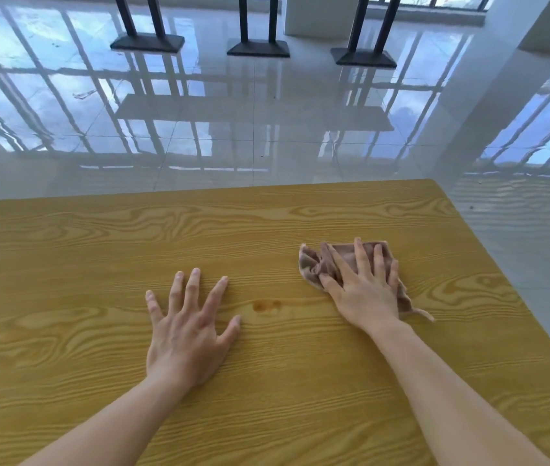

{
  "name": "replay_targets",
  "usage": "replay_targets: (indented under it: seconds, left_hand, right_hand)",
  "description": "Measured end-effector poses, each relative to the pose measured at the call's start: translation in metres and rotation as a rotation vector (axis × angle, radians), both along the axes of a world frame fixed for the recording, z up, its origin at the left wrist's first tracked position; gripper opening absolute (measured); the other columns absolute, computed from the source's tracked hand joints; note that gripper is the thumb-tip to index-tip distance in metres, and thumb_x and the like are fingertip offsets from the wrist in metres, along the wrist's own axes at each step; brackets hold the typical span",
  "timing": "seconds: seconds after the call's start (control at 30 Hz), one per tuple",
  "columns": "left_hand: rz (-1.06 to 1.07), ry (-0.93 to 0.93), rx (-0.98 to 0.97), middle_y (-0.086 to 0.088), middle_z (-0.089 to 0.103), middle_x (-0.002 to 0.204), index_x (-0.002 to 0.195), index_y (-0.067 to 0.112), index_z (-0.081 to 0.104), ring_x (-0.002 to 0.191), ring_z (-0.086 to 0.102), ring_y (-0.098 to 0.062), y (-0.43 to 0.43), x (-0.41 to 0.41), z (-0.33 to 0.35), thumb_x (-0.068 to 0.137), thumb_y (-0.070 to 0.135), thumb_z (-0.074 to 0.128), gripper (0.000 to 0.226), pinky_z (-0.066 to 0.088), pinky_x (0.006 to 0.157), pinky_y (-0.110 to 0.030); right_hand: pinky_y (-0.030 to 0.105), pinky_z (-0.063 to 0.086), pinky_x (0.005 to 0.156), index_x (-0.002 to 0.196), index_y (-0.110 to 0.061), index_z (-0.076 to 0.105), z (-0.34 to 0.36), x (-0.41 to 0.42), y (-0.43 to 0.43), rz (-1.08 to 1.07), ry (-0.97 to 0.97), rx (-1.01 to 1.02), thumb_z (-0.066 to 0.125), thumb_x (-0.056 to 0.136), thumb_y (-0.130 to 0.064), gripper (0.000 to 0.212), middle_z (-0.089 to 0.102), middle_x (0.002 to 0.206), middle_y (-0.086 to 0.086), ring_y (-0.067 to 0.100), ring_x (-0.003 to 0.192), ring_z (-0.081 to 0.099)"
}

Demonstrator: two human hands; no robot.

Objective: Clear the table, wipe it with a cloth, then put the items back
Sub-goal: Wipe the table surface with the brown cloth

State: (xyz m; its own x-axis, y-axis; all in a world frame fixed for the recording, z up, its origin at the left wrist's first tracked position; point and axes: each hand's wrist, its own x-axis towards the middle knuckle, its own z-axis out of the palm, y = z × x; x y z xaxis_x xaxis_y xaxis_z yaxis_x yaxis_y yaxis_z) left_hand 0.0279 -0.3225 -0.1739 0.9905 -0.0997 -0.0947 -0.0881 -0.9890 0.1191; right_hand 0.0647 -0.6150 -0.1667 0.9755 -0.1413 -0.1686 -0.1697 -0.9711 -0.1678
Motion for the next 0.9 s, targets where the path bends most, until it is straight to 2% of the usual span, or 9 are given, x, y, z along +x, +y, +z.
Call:
replay_targets:
  seconds: [0.1, 0.23, 0.3, 0.4, 0.53, 0.67, 0.73, 0.8, 0.9]
  left_hand:
    - [-0.004, 0.0, 0.002, -0.003, 0.0, 0.167, 0.155, 0.047, 0.004, 0.153, -0.012, -0.025, 0.0, 0.001, -0.002, 0.084, 0.079, 0.009, 0.077, -0.006, 0.118, -0.065]
    - [-0.006, -0.017, -0.012, -0.003, 0.002, 0.167, 0.154, 0.047, 0.007, 0.154, -0.009, -0.025, 0.001, 0.001, -0.003, 0.085, 0.078, 0.01, 0.076, -0.005, 0.118, -0.066]
    - [-0.004, -0.021, -0.026, -0.004, 0.003, 0.167, 0.155, 0.046, 0.008, 0.154, -0.009, -0.026, 0.001, 0.001, -0.002, 0.085, 0.077, 0.008, 0.077, -0.006, 0.118, -0.065]
    - [-0.009, -0.008, -0.009, -0.004, 0.0, 0.167, 0.155, 0.045, 0.005, 0.154, -0.01, -0.026, 0.001, 0.001, -0.001, 0.084, 0.077, 0.004, 0.078, -0.007, 0.118, -0.066]
    - [-0.011, -0.029, -0.039, -0.004, 0.003, 0.167, 0.155, 0.045, 0.01, 0.154, -0.007, -0.027, 0.003, 0.001, -0.001, 0.085, 0.078, 0.005, 0.077, -0.004, 0.118, -0.066]
    - [-0.026, -0.053, -0.081, -0.004, 0.01, 0.166, 0.154, 0.043, 0.022, 0.154, -0.002, -0.026, 0.005, 0.0, -0.003, 0.092, 0.071, 0.027, 0.068, -0.001, 0.118, -0.066]
    - [-0.024, -0.061, -0.119, -0.004, 0.012, 0.166, 0.153, 0.042, 0.026, 0.154, -0.002, -0.025, 0.006, -0.001, -0.003, 0.092, 0.068, 0.033, 0.066, -0.003, 0.119, -0.065]
    - [-0.024, -0.058, -0.121, -0.004, 0.011, 0.166, 0.153, 0.041, 0.026, 0.154, -0.003, -0.025, 0.007, -0.002, -0.003, 0.094, 0.066, 0.035, 0.065, -0.004, 0.119, -0.065]
    - [-0.025, -0.05, -0.118, -0.005, 0.009, 0.167, 0.154, 0.041, 0.023, 0.154, -0.006, -0.025, 0.006, -0.002, -0.002, 0.096, 0.064, 0.034, 0.063, -0.005, 0.118, -0.065]
  right_hand:
    - [0.062, -0.016, 0.115, 0.149, -0.059, -0.009, 0.001, 0.022, 0.035, 0.0, 0.049, -0.006, 0.011, 0.092, -0.074, 0.062, -0.026, 0.164, 0.0, 0.035, 0.147, -0.03]
    - [0.058, -0.013, 0.118, 0.146, -0.062, -0.012, 0.005, -0.099, 0.068, 0.39, -0.035, 0.006, 0.014, 0.094, -0.073, 0.06, -0.026, 0.164, -0.003, 0.029, 0.146, -0.034]
    - [0.055, -0.012, 0.119, 0.146, -0.063, -0.01, 0.007, -0.131, 0.053, 0.438, -0.031, 0.014, 0.015, 0.095, -0.074, 0.058, -0.025, 0.164, -0.006, 0.025, 0.147, -0.032]
    - [0.055, -0.016, 0.119, 0.144, -0.064, -0.017, 0.005, -0.076, 0.029, 0.263, 0.027, -0.055, 0.014, 0.094, -0.074, 0.06, -0.029, 0.162, -0.005, 0.025, 0.145, -0.036]
    - [0.061, -0.018, 0.115, 0.149, -0.058, -0.007, -0.002, 0.001, 0.059, -0.016, 0.041, -0.006, 0.011, 0.091, -0.075, 0.063, -0.025, 0.164, -0.001, 0.033, 0.147, -0.03]
    - [0.058, -0.017, 0.117, 0.149, -0.06, -0.008, 0.0, -0.073, 0.087, 0.327, -0.01, -0.036, 0.01, 0.091, -0.076, 0.063, -0.026, 0.164, -0.004, 0.028, 0.146, -0.034]
    - [0.053, -0.018, 0.119, 0.146, -0.064, -0.01, 0.003, -0.097, 0.062, 0.384, -0.016, -0.03, 0.006, 0.088, -0.079, 0.062, -0.026, 0.163, -0.009, 0.023, 0.147, -0.034]
    - [0.053, -0.014, 0.12, 0.143, -0.067, -0.014, 0.002, -0.074, 0.023, 0.25, 0.007, -0.075, 0.007, 0.088, -0.079, 0.059, -0.025, 0.164, -0.009, 0.022, 0.148, -0.03]
    - [0.06, -0.013, 0.118, 0.146, -0.063, -0.01, 0.007, -0.01, -0.005, -0.154, 0.106, -0.037, 0.011, 0.09, -0.077, 0.062, -0.023, 0.165, -0.005, 0.029, 0.149, -0.026]
